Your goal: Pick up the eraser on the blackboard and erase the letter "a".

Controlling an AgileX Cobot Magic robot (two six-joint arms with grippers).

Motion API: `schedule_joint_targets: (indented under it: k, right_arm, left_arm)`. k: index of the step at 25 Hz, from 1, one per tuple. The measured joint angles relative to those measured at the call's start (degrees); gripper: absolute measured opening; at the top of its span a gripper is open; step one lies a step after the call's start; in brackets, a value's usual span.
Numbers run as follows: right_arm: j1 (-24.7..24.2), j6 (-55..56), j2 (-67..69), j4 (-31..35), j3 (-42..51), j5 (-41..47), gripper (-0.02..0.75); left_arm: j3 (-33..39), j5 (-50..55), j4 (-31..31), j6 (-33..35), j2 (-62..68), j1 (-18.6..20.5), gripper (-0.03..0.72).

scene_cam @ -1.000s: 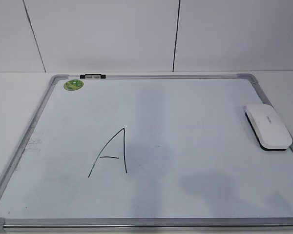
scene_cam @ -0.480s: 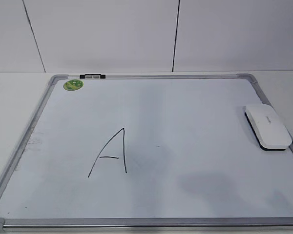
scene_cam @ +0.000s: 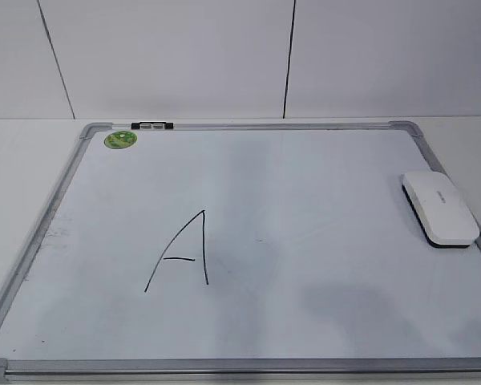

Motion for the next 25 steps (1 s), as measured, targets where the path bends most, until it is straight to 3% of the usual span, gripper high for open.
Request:
schedule_joint_targets:
  k: [25]
  right_arm:
    - [-1.1,-0.1,0.0,0.0,0.0,0.0,0.594]
  left_arm:
    - [0.0,0.0,0.0,0.0,0.0,1.1,0.426]
